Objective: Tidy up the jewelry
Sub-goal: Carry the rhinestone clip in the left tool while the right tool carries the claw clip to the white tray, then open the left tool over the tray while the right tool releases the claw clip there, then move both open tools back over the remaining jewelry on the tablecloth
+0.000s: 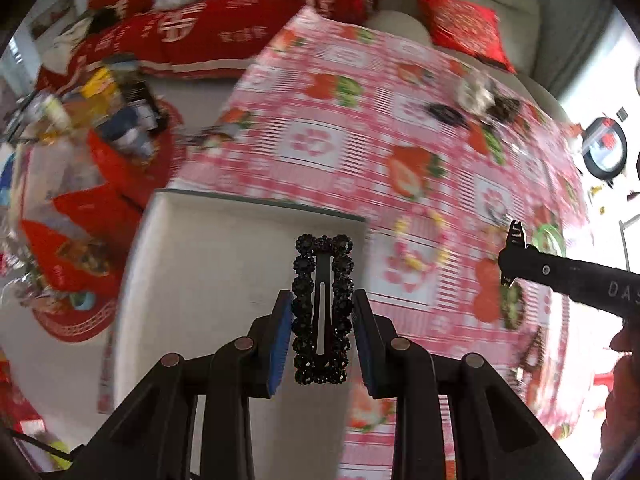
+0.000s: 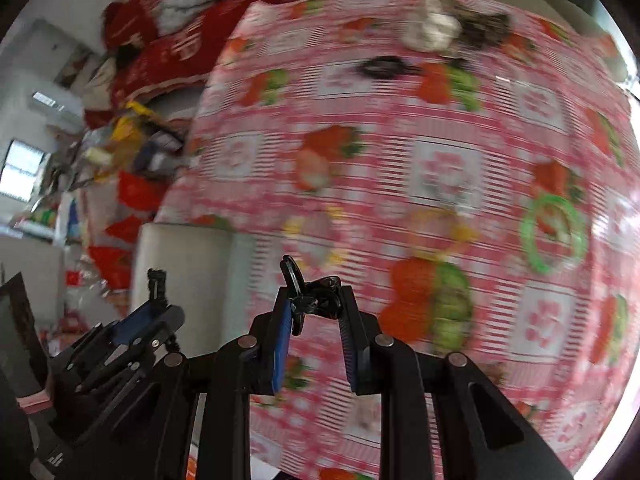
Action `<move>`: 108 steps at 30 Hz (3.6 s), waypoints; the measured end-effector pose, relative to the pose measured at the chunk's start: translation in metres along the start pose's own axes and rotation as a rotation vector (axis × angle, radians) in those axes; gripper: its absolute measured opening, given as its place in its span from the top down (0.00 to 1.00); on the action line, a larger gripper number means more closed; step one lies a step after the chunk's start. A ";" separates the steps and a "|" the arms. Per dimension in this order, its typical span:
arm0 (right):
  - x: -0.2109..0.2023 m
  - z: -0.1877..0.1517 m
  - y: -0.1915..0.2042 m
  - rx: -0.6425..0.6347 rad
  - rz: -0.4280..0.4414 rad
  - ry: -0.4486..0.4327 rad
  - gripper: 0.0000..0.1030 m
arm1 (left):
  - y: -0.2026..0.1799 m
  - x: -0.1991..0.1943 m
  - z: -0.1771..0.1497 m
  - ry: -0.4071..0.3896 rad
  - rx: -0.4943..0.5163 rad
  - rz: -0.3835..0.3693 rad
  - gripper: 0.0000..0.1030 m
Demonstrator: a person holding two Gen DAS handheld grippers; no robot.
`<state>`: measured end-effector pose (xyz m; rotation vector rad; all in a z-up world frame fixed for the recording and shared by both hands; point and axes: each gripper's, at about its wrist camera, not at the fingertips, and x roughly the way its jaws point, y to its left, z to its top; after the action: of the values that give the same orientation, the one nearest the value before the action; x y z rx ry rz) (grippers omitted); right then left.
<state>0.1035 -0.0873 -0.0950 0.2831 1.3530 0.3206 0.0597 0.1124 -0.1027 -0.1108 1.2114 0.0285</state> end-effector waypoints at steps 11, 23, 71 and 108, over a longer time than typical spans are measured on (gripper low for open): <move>0.071 0.016 0.101 -0.145 0.094 0.086 0.76 | 0.079 0.042 0.008 0.017 -0.083 0.104 0.65; 0.132 0.027 0.111 -0.179 0.027 0.152 0.76 | 0.085 0.085 0.013 0.045 -0.066 0.128 0.65; 0.011 0.007 0.002 0.039 0.057 -0.050 0.21 | -0.016 0.017 -0.010 -0.006 0.162 0.140 0.00; -0.011 0.029 -0.149 0.190 -0.072 -0.060 0.08 | -0.154 0.075 0.024 0.030 0.258 0.059 0.00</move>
<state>0.1391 -0.2296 -0.1364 0.3982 1.3326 0.1222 0.1208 -0.0407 -0.1539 0.1507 1.2379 -0.0783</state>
